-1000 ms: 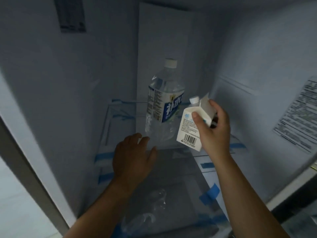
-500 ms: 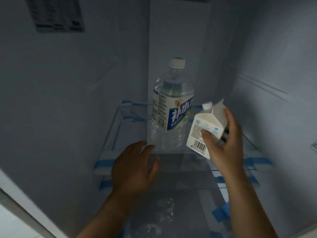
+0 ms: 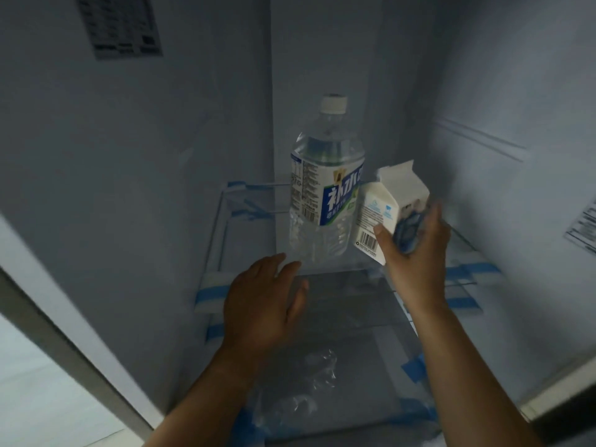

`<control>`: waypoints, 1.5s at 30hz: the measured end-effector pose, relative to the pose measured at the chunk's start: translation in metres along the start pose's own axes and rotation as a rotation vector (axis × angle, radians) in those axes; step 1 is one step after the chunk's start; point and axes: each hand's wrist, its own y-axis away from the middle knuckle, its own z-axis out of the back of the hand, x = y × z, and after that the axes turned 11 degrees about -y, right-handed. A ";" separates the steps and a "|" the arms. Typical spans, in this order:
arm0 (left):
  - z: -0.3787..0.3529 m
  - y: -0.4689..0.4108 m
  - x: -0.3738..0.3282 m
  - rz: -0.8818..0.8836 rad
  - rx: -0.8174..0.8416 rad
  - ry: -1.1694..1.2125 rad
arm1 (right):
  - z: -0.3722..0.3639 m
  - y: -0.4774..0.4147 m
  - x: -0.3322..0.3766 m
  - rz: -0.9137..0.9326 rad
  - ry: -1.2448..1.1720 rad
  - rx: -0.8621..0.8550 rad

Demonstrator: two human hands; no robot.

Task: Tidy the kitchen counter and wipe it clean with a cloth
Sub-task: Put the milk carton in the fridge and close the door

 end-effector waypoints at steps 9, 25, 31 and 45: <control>0.011 0.017 -0.001 -0.099 0.096 -0.092 | 0.028 0.057 0.011 0.001 0.590 0.262; 0.046 0.044 -0.125 -0.532 0.075 0.426 | 0.175 0.174 0.168 -0.016 0.723 -0.154; 0.076 0.089 -0.205 -0.799 0.029 0.704 | 0.247 0.242 0.201 -0.158 1.005 -0.310; 0.094 0.167 -0.263 -0.974 0.073 0.628 | 0.315 0.340 0.253 -0.440 1.046 -0.230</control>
